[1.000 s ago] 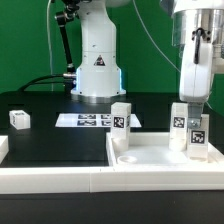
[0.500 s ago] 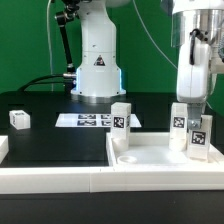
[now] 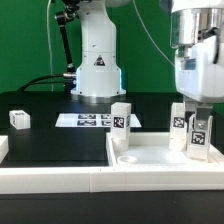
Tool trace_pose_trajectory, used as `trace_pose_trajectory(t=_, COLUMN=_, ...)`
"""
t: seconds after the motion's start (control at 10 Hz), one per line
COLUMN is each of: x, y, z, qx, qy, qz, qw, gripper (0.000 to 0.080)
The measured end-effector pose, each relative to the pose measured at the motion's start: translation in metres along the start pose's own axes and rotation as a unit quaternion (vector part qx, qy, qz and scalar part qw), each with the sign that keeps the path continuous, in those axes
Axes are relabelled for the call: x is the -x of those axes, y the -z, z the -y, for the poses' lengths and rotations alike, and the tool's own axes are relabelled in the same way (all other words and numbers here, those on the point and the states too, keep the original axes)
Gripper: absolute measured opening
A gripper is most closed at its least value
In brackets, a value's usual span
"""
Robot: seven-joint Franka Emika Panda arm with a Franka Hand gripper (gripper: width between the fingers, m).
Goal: Assemble square table
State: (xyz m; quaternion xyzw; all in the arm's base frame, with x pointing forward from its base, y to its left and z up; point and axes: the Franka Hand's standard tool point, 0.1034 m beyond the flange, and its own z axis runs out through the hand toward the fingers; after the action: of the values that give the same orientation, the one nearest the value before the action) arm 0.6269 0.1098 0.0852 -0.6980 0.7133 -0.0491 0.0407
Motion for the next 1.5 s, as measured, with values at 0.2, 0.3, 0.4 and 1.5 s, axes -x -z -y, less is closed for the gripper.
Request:
trace_pose_trajectory(t=0.2, x=-0.0013, y=0.0004, z=0.0016, qx=-0.002, qy=0.072, qz=-0.002, qw=0.997, gripper=0.0649)
trace_pose_trajectory(t=0.3, x=-0.0021, y=0.0004, z=0.0018, qx=-0.003, qy=0.109, qz=-0.003, qw=0.994, gripper=0.0649)
trace_pose_trajectory(t=0.4, x=-0.0032, y=0.0005, z=0.0022, qx=-0.002, qy=0.146, qz=-0.005, qw=0.989, gripper=0.0649)
trace_pose_trajectory(t=1.5, x=0.0053, y=0.0006, z=0.0019, qx=0.018, qy=0.514, qz=-0.039, qw=0.857, gripper=0.0649)
